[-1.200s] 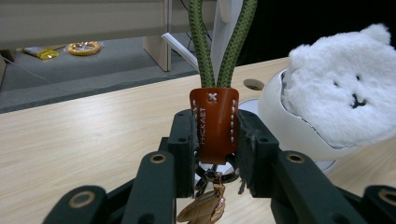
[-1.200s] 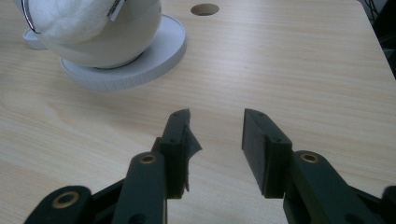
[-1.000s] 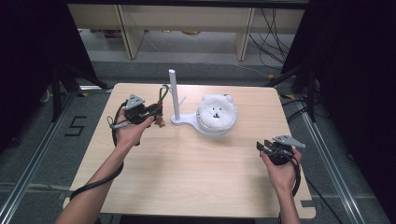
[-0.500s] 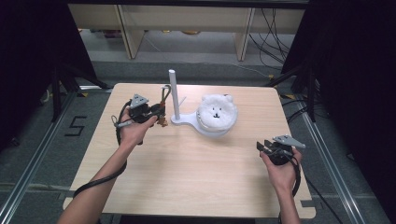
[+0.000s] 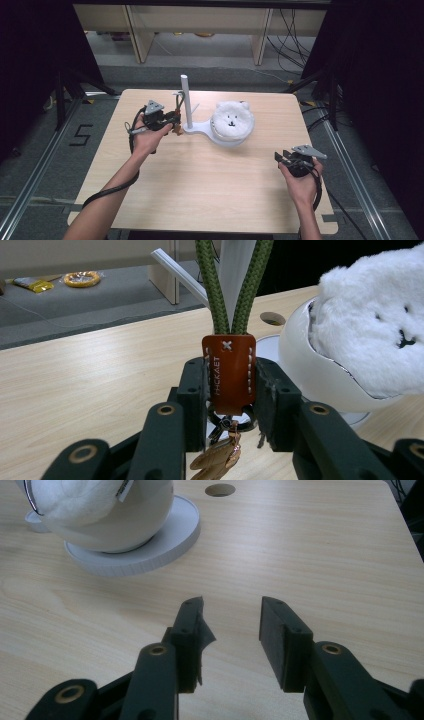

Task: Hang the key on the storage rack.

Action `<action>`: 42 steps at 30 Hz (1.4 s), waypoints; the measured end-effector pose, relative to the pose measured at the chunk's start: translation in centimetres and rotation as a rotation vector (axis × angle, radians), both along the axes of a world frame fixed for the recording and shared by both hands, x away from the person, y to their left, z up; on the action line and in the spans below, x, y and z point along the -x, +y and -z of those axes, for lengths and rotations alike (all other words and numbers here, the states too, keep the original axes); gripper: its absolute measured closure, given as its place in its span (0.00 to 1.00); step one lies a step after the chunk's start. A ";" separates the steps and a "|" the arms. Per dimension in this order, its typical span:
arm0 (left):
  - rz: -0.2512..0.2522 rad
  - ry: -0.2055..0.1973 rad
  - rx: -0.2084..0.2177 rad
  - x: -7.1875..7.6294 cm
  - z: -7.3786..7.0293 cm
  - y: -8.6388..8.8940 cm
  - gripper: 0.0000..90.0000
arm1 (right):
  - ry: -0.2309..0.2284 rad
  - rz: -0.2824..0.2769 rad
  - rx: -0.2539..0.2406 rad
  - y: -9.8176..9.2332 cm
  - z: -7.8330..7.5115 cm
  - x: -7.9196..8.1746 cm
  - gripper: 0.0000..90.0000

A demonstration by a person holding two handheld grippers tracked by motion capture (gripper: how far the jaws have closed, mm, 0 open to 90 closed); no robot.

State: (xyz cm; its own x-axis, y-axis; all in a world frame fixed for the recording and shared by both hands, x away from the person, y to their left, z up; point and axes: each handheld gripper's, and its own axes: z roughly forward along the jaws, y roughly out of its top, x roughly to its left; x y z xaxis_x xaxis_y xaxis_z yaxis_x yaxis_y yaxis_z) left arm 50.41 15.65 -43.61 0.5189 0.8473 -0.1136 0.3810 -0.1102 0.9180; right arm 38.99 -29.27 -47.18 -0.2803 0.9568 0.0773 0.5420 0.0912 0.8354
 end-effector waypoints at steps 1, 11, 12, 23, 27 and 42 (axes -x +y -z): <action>0.003 0.005 -0.003 0.0 0.0 0.0 0.75 | -0.001 0.000 0.000 0.0 0.0 0.0 0.69; 0.010 0.004 -0.028 1.1 0.6 1.1 0.73 | 0.022 0.029 -0.021 0.1 0.0 0.3 0.69; 0.007 0.000 -0.028 1.3 0.6 1.4 0.72 | 0.023 0.029 -0.021 0.1 0.0 0.3 0.69; -0.039 -0.068 -0.051 5.0 0.5 4.8 0.59 | 0.021 0.028 -0.015 0.1 0.2 0.2 0.68; -0.057 -0.069 -0.046 6.8 1.6 5.9 0.56 | 0.017 0.004 0.008 -0.2 0.3 0.1 0.68; -0.106 -0.100 0.000 12.4 6.9 8.7 0.46 | 0.037 0.020 -0.030 0.4 0.9 0.2 0.68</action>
